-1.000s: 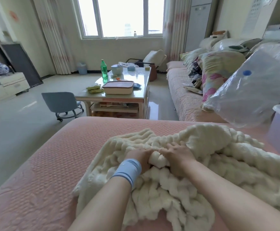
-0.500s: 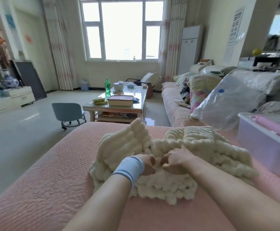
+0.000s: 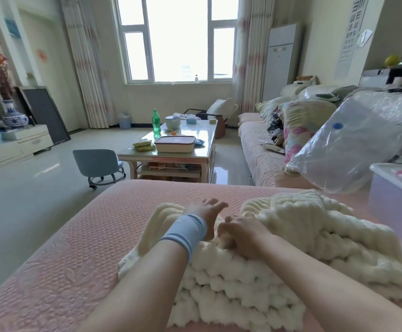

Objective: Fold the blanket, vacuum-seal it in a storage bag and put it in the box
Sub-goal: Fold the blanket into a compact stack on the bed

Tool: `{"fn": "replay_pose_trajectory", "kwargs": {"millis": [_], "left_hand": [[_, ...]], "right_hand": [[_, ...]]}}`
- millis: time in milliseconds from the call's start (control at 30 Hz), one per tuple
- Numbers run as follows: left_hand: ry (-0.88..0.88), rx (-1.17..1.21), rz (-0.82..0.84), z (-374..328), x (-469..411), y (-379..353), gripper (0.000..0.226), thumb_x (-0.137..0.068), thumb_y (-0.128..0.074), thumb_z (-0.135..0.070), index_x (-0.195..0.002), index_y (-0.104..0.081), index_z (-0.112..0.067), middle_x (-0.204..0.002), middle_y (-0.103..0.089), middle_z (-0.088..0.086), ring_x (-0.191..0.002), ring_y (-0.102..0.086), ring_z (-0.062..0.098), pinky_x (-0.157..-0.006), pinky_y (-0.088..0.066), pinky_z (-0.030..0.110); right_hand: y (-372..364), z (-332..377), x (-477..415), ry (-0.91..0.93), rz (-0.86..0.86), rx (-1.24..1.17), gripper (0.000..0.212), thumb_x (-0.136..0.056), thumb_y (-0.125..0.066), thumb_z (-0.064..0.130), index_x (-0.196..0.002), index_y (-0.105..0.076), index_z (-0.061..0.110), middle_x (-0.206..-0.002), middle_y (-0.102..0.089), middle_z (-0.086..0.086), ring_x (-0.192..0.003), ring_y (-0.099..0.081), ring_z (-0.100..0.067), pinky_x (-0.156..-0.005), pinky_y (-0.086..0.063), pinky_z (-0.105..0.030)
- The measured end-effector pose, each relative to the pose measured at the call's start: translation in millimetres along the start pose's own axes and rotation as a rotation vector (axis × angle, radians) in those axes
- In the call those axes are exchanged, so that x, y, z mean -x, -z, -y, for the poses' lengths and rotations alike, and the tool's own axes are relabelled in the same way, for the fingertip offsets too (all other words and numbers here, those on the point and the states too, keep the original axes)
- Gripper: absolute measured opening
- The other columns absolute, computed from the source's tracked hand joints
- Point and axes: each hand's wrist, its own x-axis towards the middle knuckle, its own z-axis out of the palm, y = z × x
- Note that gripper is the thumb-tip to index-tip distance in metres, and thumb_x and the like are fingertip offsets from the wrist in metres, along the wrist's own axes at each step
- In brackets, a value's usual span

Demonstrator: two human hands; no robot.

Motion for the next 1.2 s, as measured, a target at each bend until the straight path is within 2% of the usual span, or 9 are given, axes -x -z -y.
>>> {"fn": "replay_pose_trajectory", "kwargs": {"millis": [133,267,367,467,600,767,867,933,1200], "left_hand": [[-0.027,-0.162,0.046,1.9,-18.0,-3.5,0.115,-0.077,-0.068,-0.041,-0.149,0.021,-0.033,-0.162,0.015,0.000,-0.150,0.003,0.023,-0.119,-0.013,0.050],[-0.003,-0.214,-0.014,4.4,-8.5,5.1,0.058,-0.085,-0.063,-0.042,-0.138,-0.044,-0.031,-0.134,-0.057,0.001,-0.118,-0.054,0.022,-0.089,-0.041,0.036],[0.035,-0.254,-0.066,18.8,-2.3,12.6,0.031,-0.086,-0.064,-0.039,-0.116,-0.062,-0.027,-0.112,-0.066,0.001,-0.102,-0.062,0.024,-0.078,-0.047,0.035],[0.242,-0.344,-0.262,36.3,-4.0,27.1,0.026,-0.090,-0.055,-0.027,-0.112,-0.067,-0.027,-0.122,-0.052,0.006,-0.115,-0.047,0.028,-0.074,-0.046,0.035],[0.462,-0.317,-0.079,57.0,-28.7,37.1,0.033,-0.092,-0.047,-0.016,-0.122,-0.061,-0.016,-0.111,-0.054,0.009,-0.099,-0.056,0.027,-0.054,-0.044,0.032],[0.627,0.216,-0.327,121.8,-68.9,68.2,0.042,-0.088,-0.059,-0.013,-0.129,-0.055,-0.015,-0.130,-0.052,0.010,-0.115,-0.056,0.028,-0.091,-0.050,0.037],[0.460,0.414,-0.313,143.6,-80.6,55.6,0.082,-0.084,-0.066,-0.018,-0.153,-0.022,-0.025,-0.159,-0.016,0.005,-0.143,-0.028,0.025,-0.113,-0.030,0.034],[0.413,0.501,-0.202,143.7,-81.5,28.7,0.091,-0.088,-0.066,-0.023,-0.155,-0.004,-0.029,-0.163,-0.002,0.002,-0.147,-0.021,0.023,-0.117,-0.024,0.034],[0.378,0.337,-0.014,118.5,-25.6,-50.7,0.052,-0.093,-0.057,-0.032,-0.142,-0.039,-0.036,-0.148,-0.039,-0.004,-0.128,-0.048,0.023,-0.103,-0.042,0.037]], "right_hand": [[20.3,-16.1,12.7,0.156,-0.532,0.044,0.058,-0.064,-0.066,-0.004,-0.116,-0.061,0.021,-0.114,-0.069,0.001,-0.098,-0.067,-0.021,-0.082,-0.052,-0.037],[17.6,-24.9,16.7,0.075,-0.649,0.157,0.057,-0.063,-0.073,-0.001,-0.117,-0.068,0.018,-0.096,-0.073,0.003,-0.090,-0.067,-0.022,-0.086,-0.050,-0.037],[23.9,-16.3,6.6,-0.076,-0.545,0.359,0.031,-0.057,-0.081,0.008,-0.084,-0.073,0.020,-0.085,-0.066,-0.003,-0.081,-0.065,-0.028,-0.067,-0.049,-0.035],[39.3,3.9,-27.3,-0.335,-0.284,0.200,0.036,-0.089,-0.053,0.007,-0.119,-0.063,0.024,-0.115,-0.062,-0.009,-0.100,-0.065,-0.031,-0.070,-0.047,-0.035],[46.8,11.3,-91.8,-0.473,-0.021,-0.082,0.040,-0.091,-0.050,0.012,-0.130,-0.057,0.015,-0.128,-0.061,-0.012,-0.117,-0.060,-0.031,-0.089,-0.051,-0.036],[59.0,-10.5,-166.0,-0.421,-0.260,-0.482,0.049,-0.095,-0.051,0.020,-0.142,-0.037,0.013,-0.133,-0.057,-0.019,-0.122,-0.056,-0.036,-0.092,-0.046,-0.037],[51.8,-15.8,-201.4,-0.310,0.014,-0.389,0.107,-0.093,-0.062,0.049,-0.157,0.016,0.016,-0.167,-0.002,-0.018,-0.153,-0.005,-0.035,-0.124,-0.012,-0.048],[36.7,-15.1,-209.9,-0.286,0.110,-0.236,0.113,-0.091,-0.061,0.056,-0.153,0.027,0.022,-0.166,0.016,-0.013,-0.154,0.013,-0.030,-0.122,0.005,-0.055],[-26.6,28.7,-148.8,-0.128,0.103,-0.223,0.064,-0.096,-0.057,0.044,-0.154,-0.032,0.031,-0.166,-0.016,-0.004,-0.152,-0.017,-0.029,-0.120,-0.024,-0.048]]}}
